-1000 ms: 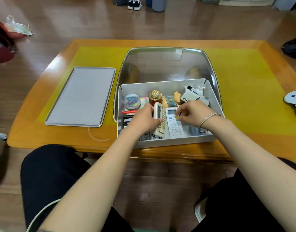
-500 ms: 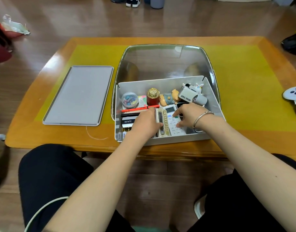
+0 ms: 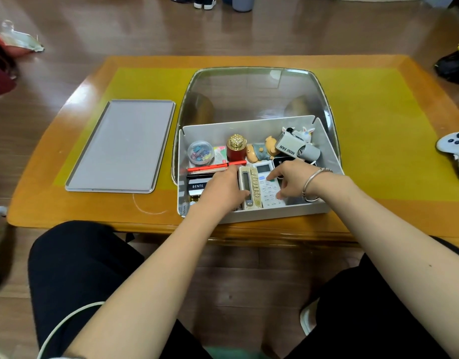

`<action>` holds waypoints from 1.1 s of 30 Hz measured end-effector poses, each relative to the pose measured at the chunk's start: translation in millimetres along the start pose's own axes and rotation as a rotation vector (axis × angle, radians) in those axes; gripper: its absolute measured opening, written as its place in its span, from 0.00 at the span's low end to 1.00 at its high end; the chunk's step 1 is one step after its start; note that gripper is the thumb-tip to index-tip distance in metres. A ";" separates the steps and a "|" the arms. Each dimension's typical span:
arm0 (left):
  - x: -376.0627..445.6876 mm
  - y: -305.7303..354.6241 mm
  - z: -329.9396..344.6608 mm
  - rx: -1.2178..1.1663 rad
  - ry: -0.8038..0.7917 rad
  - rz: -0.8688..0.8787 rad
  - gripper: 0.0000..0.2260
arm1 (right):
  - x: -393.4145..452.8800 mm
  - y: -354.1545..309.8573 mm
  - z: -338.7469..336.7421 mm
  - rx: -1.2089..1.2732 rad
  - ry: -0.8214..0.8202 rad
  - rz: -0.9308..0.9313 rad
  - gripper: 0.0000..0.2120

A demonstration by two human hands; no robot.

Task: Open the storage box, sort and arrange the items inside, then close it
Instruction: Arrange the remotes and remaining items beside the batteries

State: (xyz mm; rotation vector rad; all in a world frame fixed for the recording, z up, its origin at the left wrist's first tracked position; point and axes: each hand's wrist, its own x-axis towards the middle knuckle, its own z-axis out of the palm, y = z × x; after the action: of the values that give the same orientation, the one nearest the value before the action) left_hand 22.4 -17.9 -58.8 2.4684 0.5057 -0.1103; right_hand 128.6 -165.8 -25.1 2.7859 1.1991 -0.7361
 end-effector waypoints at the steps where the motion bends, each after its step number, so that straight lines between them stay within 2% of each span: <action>1: 0.1 -1.1 -2.9 0.013 0.013 -0.003 0.26 | -0.7 0.6 -0.7 0.004 0.004 0.003 0.27; 7: 1.1 -26.4 -44.5 0.155 0.013 0.111 0.23 | -1.8 0.8 -4.7 0.010 0.032 -0.021 0.23; 9: 2.3 -35.5 -54.6 0.283 0.002 0.163 0.23 | -2.4 3.7 -7.1 0.047 0.045 -0.021 0.21; 12: 6.6 -43.7 -56.7 0.539 -0.036 0.211 0.24 | -4.3 8.1 -9.9 0.139 0.118 -0.017 0.18; 17: 10.9 -46.1 -47.4 0.655 0.000 0.235 0.23 | -3.9 10.4 -8.6 0.234 0.197 -0.028 0.14; 21: 12.4 -45.5 -44.7 0.701 0.038 0.243 0.25 | -4.8 21.5 -12.7 0.288 0.413 0.024 0.09; 25: 13.0 -45.2 -43.7 0.719 0.051 0.245 0.26 | -2.9 43.6 -23.6 0.293 0.655 0.171 0.04; 27: 14.0 -44.6 -44.5 0.726 0.039 0.238 0.26 | -0.3 53.1 -24.7 0.250 0.646 0.222 0.07; 33: 12.6 -45.7 -45.3 0.726 0.048 0.251 0.23 | 7.4 60.8 -17.8 0.003 0.579 0.270 0.24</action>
State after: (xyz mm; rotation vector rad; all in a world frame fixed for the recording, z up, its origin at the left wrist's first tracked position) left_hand 14.7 46.6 -49.7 3.2272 0.1795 -0.1531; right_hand 182.3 -200.0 -22.4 3.1753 0.8186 0.1022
